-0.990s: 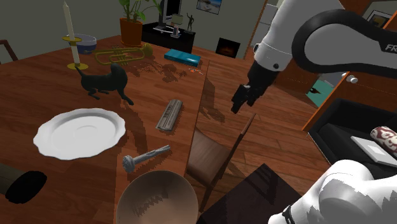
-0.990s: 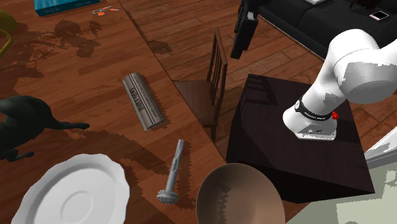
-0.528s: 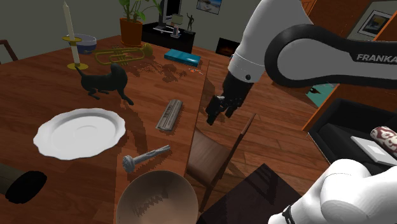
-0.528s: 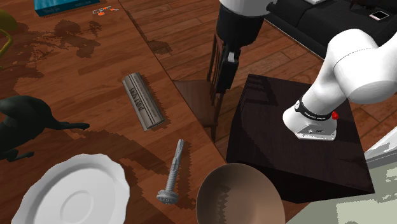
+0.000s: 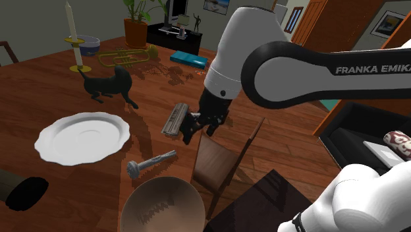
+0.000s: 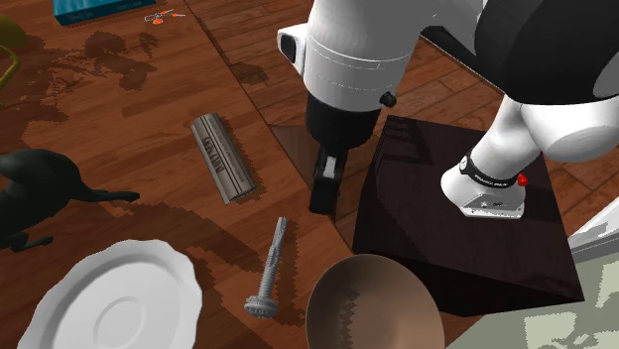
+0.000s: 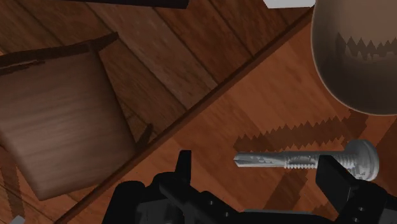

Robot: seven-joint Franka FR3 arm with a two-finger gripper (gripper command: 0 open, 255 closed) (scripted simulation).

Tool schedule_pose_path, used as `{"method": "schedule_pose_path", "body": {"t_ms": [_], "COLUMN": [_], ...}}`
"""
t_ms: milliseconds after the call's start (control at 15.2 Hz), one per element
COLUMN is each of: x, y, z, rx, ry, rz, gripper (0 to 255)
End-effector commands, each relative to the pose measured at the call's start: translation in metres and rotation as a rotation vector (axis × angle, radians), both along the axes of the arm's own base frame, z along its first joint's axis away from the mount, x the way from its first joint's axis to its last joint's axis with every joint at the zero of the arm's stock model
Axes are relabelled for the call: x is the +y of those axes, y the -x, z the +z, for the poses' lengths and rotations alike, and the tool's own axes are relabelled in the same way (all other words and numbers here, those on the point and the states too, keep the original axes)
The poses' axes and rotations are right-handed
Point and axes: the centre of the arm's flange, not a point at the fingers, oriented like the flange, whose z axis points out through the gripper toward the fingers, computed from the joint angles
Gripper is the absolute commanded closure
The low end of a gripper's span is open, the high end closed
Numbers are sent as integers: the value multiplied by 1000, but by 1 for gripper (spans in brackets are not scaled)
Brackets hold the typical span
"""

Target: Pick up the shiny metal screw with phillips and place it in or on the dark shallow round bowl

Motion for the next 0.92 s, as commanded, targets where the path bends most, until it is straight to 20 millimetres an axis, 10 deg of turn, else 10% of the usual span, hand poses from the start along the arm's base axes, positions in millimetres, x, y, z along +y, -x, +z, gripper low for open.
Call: {"method": "schedule_pose_path", "body": {"t_ms": [0, 858], "x": [22, 143], "y": [-7, -32], "z": [-8, -53], "rx": [6, 36], "ry": [-22, -128], "rz": [-1, 1], "gripper": [0, 0]}}
